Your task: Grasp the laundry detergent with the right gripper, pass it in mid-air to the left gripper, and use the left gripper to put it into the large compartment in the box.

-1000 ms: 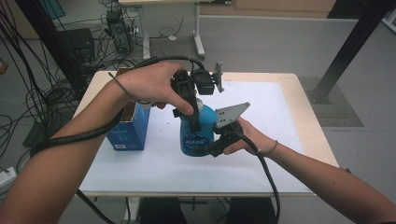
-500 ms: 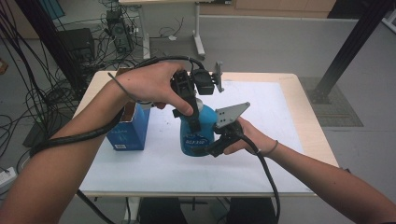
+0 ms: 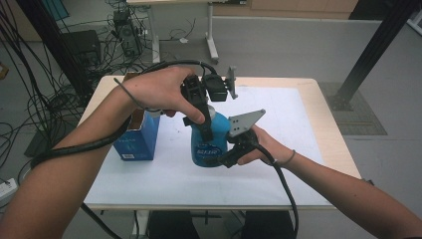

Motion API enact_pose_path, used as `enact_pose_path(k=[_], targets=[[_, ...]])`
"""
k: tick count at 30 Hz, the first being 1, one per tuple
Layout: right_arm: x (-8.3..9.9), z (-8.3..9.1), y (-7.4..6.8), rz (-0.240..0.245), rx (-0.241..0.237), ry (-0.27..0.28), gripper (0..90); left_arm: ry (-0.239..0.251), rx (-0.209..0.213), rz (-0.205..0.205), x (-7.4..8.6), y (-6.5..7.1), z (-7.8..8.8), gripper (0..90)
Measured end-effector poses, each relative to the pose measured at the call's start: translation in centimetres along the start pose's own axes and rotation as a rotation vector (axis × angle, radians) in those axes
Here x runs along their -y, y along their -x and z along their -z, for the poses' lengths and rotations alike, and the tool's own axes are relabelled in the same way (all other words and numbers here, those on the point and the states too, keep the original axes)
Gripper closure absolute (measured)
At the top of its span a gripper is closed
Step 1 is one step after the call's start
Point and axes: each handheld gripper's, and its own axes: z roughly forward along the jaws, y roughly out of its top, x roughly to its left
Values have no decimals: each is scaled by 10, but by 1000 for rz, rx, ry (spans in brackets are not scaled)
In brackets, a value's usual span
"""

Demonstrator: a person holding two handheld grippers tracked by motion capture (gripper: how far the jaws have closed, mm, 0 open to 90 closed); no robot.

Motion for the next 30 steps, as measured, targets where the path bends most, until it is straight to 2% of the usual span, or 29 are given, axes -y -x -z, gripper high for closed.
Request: enact_pose_path(k=[12, 30], targets=[[1, -1, 2, 0, -4, 6, 395, 6, -5, 11, 0, -1, -1, 363], [1, 0, 2, 1, -5, 36, 386, -1, -25, -2, -2, 3, 4, 370]])
